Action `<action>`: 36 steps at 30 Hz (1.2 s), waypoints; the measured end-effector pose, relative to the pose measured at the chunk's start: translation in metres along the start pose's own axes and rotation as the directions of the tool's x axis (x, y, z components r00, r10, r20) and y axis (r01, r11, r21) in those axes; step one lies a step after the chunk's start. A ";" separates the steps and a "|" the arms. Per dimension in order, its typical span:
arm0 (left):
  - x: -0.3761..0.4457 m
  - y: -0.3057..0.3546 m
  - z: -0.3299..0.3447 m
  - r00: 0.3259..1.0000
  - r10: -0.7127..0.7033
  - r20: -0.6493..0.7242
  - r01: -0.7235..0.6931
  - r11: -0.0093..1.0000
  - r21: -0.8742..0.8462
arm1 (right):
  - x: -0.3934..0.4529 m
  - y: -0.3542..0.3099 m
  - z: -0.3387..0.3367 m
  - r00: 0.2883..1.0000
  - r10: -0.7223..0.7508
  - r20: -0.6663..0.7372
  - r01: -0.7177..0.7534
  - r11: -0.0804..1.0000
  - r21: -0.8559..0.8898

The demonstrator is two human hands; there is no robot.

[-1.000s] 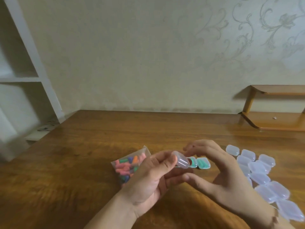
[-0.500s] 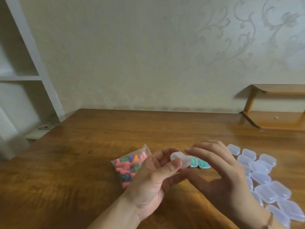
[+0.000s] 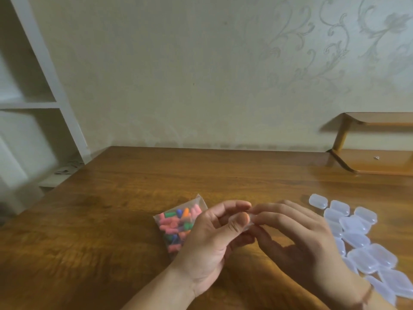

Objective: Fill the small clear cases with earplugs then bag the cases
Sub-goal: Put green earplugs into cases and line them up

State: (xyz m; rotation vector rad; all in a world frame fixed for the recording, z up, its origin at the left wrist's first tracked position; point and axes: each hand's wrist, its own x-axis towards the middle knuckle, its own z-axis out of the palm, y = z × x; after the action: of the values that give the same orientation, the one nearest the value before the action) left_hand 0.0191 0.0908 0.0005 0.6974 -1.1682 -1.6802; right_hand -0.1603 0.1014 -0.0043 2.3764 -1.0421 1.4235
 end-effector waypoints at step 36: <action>0.012 0.056 -0.065 0.969 0.089 -0.231 -0.080 0.996 0.049 | -0.008 -0.013 0.005 0.956 0.205 0.212 -0.212 0.977 0.013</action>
State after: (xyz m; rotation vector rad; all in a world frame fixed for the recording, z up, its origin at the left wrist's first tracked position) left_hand 0.0896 0.0489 0.0281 0.8337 -1.0517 -1.4637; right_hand -0.1506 0.1118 -0.0112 2.5507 -1.3675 1.2825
